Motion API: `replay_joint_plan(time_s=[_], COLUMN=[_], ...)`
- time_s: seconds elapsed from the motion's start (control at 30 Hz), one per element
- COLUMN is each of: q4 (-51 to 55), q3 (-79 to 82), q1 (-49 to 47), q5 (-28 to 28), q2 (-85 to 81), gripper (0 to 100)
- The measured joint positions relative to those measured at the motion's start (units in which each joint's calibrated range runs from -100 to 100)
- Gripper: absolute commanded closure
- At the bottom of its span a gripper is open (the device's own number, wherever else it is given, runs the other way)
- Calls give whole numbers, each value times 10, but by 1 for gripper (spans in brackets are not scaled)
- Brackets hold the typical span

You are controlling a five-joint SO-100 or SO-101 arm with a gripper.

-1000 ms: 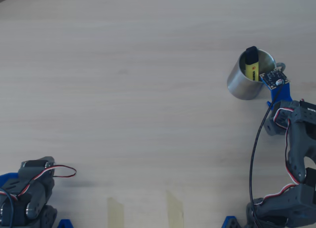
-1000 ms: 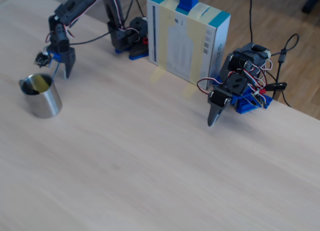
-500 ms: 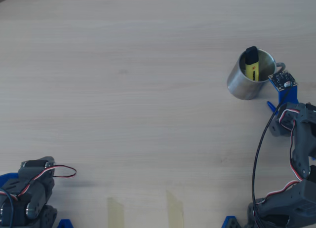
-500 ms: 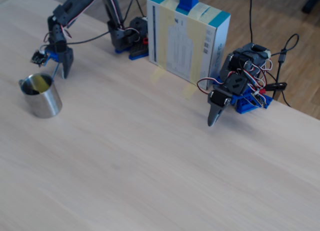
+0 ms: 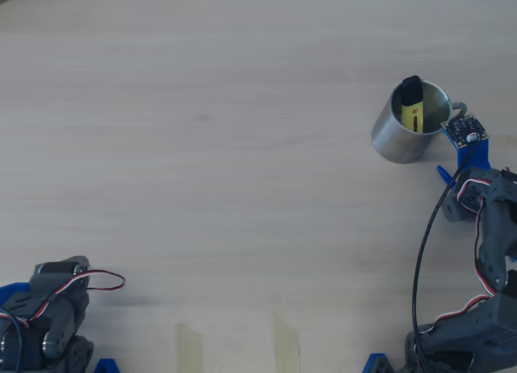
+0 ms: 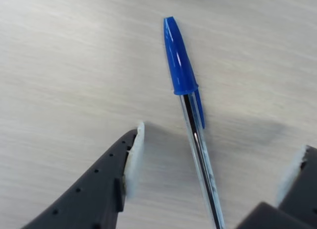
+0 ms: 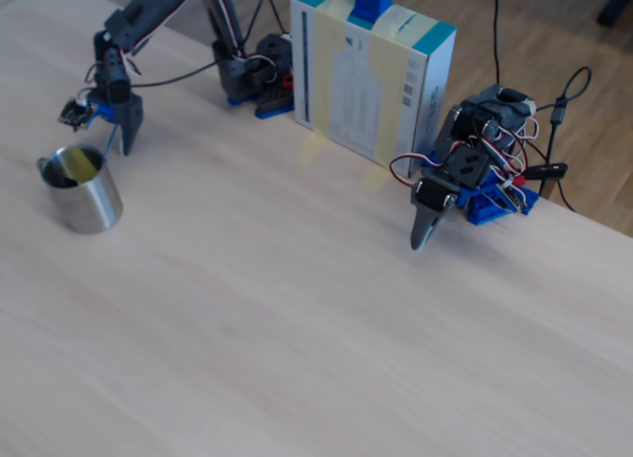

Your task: Grab the blue pen and put it in the silver cup.

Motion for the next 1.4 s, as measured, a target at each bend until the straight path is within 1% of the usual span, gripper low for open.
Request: replay_joint_plan(time_s=[0.37, 0.43, 0.53, 0.6, 0.83, 0.97, 1.13, 1.27, 1.4], q4=[-6, -8, -8, -8, -27, -27, -37, -40, -40], q3=[5, 5, 5, 5, 7, 8, 8, 8, 8], q1=[0, 0, 1, 2, 3, 3, 3, 3, 3], q5=[0, 0, 0, 0, 1, 1, 1, 1, 1], q2=[0, 0, 0, 0, 0, 0, 0, 0, 0], gripper=[58, 63, 73, 76, 77, 82, 83, 88, 89])
